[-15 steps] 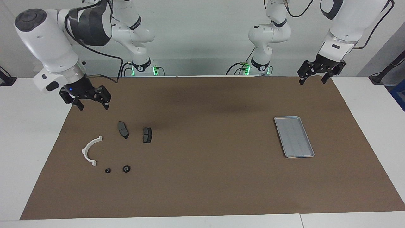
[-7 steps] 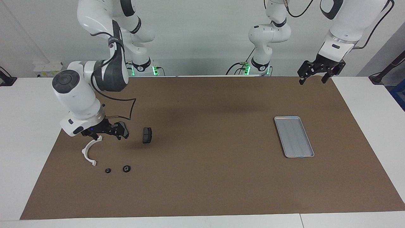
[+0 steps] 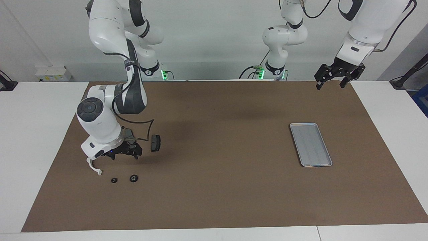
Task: Pick bearing gear from pile to tray
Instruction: 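Reach the right gripper toward the nearer small black bearing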
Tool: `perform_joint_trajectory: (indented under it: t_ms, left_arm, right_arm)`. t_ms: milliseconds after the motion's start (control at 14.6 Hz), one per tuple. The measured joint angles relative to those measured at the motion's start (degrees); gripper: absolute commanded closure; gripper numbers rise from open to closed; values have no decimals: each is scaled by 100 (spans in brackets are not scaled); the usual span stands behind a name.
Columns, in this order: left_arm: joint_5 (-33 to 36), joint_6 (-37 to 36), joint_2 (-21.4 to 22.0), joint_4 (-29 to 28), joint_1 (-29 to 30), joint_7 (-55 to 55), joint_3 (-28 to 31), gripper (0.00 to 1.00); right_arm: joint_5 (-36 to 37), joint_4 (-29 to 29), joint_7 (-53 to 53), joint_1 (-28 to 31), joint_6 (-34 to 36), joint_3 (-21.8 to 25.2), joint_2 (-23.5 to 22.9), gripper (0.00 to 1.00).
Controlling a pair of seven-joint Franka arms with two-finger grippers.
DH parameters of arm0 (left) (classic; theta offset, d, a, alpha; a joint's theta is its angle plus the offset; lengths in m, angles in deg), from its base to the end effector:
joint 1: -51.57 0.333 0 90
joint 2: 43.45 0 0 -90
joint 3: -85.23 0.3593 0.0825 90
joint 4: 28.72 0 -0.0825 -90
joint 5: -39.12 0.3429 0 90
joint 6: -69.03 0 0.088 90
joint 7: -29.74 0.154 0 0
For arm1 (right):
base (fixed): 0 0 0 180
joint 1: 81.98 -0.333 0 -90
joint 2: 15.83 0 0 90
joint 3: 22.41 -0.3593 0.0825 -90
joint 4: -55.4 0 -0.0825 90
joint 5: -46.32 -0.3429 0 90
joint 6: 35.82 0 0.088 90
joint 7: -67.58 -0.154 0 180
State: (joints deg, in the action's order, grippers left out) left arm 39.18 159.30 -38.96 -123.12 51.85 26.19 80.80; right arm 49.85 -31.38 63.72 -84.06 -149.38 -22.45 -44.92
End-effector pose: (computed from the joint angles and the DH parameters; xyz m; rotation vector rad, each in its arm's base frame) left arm 0.4845 -0.0367 0.6271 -3.1349 0.0161 -0.0102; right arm 0.6729 0.0183 0.3742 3.0834 -0.0072 -0.0576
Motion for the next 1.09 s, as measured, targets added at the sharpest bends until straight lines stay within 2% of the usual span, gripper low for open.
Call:
perform_joint_trajectory:
  t_ms: [547,1093]
  left_arm:
    - [0,0,0,0,0,0,0,0]
    - [0,0,0,0,0,0,0,0]
  right_arm:
    - [0,72,-2,40,-887,21,-718,0]
    - [-1,136,-230,39,-915,19,-833,0]
